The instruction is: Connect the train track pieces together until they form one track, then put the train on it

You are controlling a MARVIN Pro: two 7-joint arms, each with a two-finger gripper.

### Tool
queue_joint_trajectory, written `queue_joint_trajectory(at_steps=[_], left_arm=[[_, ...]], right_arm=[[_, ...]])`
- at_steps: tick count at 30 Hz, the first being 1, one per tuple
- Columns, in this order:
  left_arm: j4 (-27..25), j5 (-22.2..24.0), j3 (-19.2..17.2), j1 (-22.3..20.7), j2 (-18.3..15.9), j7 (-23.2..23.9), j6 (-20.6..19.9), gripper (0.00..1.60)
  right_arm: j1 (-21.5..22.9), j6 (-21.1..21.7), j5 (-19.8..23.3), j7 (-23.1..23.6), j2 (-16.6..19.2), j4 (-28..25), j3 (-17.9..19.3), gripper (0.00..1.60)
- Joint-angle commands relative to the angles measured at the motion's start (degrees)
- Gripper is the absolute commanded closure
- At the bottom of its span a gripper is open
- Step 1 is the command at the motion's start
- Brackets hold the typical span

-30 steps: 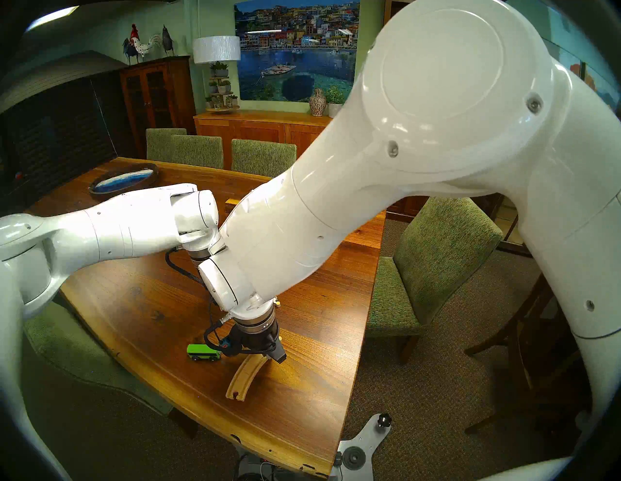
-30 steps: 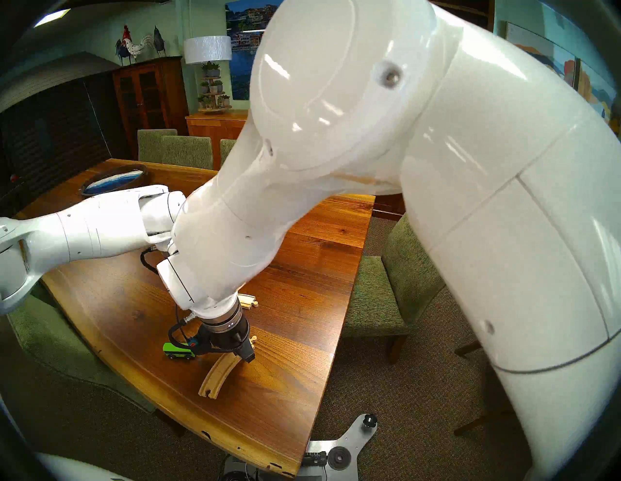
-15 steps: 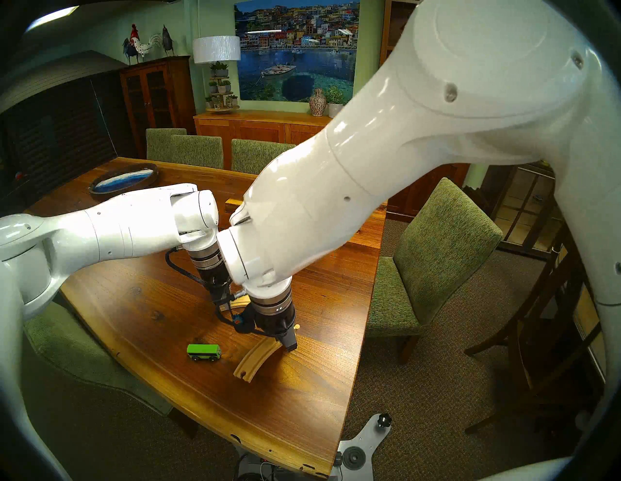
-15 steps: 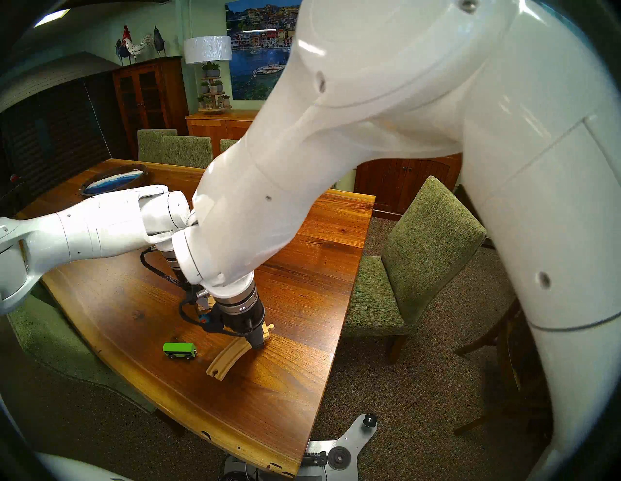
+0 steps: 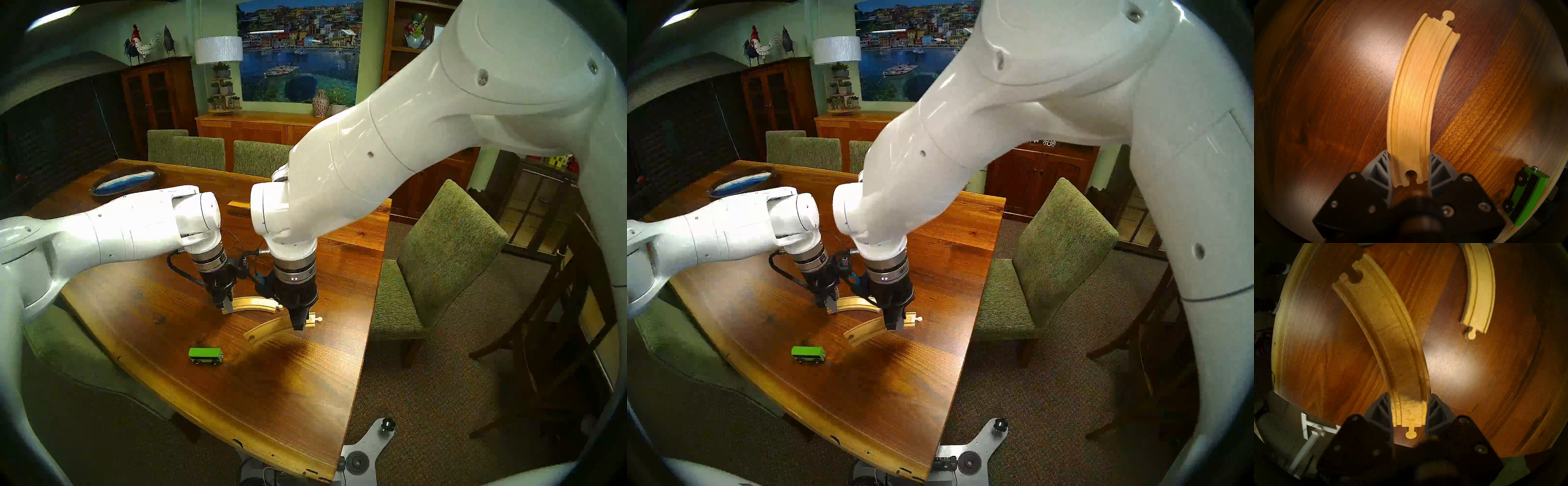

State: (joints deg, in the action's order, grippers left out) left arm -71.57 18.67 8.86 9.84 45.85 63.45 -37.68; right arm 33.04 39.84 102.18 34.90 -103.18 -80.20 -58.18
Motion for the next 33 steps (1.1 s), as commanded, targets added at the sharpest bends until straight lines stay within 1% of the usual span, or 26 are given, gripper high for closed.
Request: queue_joint_trajectory(at_steps=[1, 2, 3, 4, 5, 8, 11, 15, 16, 18, 21, 26, 30, 31, 32, 33], left_arm=[[0.0, 0.0, -0.7, -1.1, 0.1, 0.0, 0.1, 1.6], [0.0, 0.0, -0.7, -1.1, 0.1, 0.0, 0.1, 1.6], [0.0, 0.0, -0.7, -1.1, 0.1, 0.0, 0.1, 1.6], [0.0, 0.0, -0.7, -1.1, 0.1, 0.0, 0.1, 1.6], [0.0, 0.0, -0.7, -1.0, 0.1, 0.0, 0.1, 1.6], [0.0, 0.0, -0.7, -1.0, 0.1, 0.0, 0.1, 1.6], [0.0, 0.0, -0.8, -1.0, 0.1, 0.0, 0.1, 1.6], [0.0, -0.1, -0.8, -1.0, 0.1, 0.0, 0.1, 1.6], [0.0, -0.1, -0.8, -1.0, 0.1, 0.0, 0.1, 1.6], [0.0, -0.1, -0.8, -1.0, 0.1, 0.0, 0.1, 1.6], [0.0, -0.1, -0.8, -1.0, 0.1, 0.0, 0.1, 1.6], [0.0, -0.1, -0.9, -1.0, 0.1, 0.0, 0.1, 1.6], [0.0, -0.1, -0.9, -1.0, 0.1, 0.1, 0.1, 1.6], [0.0, -0.2, -0.9, -1.0, 0.1, 0.1, 0.1, 1.6], [0.0, -0.2, -0.9, -1.0, 0.1, 0.1, 0.1, 1.6], [0.0, -0.2, -0.9, -1.0, 0.1, 0.1, 0.1, 1.6]], right_arm=[[-0.5, 6.5, 9.1, 0.5, -0.8, 6.0, -2.6, 1.6], [-0.8, 7.7, 10.3, 0.4, -1.4, 6.8, -3.1, 1.6], [-1.2, 9.7, 12.4, -0.2, -2.3, 8.0, -3.9, 1.6], [-1.1, 9.1, 14.0, -0.6, -2.9, 8.2, -4.8, 1.6], [-1.4, 10.7, 14.8, -1.1, -3.7, 9.2, -5.4, 1.6], [-2.2, 13.9, 19.2, -2.1, -5.7, 11.4, -6.9, 1.6], [-2.5, 15.2, 24.3, -3.3, -7.5, 12.9, -9.0, 1.6], [-2.5, 15.2, 30.9, -5.5, -9.6, 13.9, -11.8, 1.6], [-2.5, 15.2, 30.9, -5.5, -9.6, 13.9, -11.8, 1.6], [-2.3, 15.2, 34.7, -6.7, -10.4, 14.0, -13.4, 1.6], [-1.9, 15.2, 39.2, -8.8, -11.6, 13.7, -15.5, 1.6], [-0.6, 15.2, 47.5, -12.9, -11.8, 12.2, -18.9, 1.6], [0.1, 15.2, 53.8, -17.6, -11.8, 10.7, -20.0, 1.6], [0.2, 15.2, 54.7, -18.2, -11.8, 10.4, -20.2, 1.6], [0.4, 15.2, 56.5, -20.0, -11.8, 10.0, -20.1, 1.6], [0.6, 15.2, 57.2, -19.9, -11.8, 9.7, -20.2, 1.6]])
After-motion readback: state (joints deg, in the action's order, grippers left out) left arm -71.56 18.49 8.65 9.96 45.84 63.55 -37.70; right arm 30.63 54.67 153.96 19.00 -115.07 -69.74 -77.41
